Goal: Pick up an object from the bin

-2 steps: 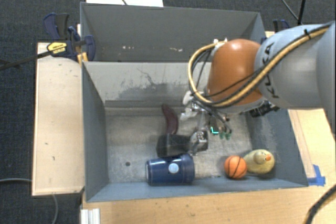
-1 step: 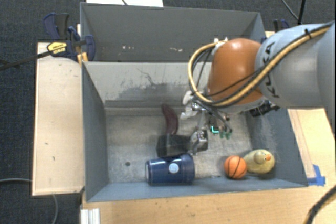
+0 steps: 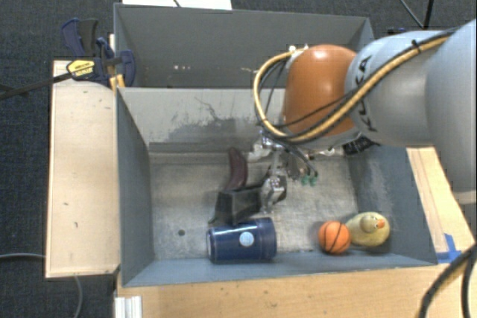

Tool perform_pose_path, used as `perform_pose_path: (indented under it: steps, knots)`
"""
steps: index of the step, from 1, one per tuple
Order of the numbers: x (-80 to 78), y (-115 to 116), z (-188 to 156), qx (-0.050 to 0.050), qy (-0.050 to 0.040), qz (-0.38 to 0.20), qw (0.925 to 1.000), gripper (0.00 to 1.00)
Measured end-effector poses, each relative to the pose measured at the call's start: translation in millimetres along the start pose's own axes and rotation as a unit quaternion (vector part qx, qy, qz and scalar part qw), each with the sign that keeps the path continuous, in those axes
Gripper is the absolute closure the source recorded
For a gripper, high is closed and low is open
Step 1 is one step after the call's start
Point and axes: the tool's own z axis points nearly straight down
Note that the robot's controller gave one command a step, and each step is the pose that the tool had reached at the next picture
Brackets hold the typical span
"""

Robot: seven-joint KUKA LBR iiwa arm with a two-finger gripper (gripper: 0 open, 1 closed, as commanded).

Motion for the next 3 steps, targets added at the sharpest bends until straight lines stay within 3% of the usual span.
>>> perform_pose_path:
  steps: [1, 2, 3]
  knots:
    - [20.8, 8.2, 17.1, -0.004, -0.0153, 0.052, 0.9985, 0.00]
    - [45.2, 15.9, 33.7, -0.006, -0.0176, 0.168, 0.9856, 0.00]
    - [13.6, 33.4, 37.6, -0.002, -0.0096, 0.116, 0.9932, 0.00]
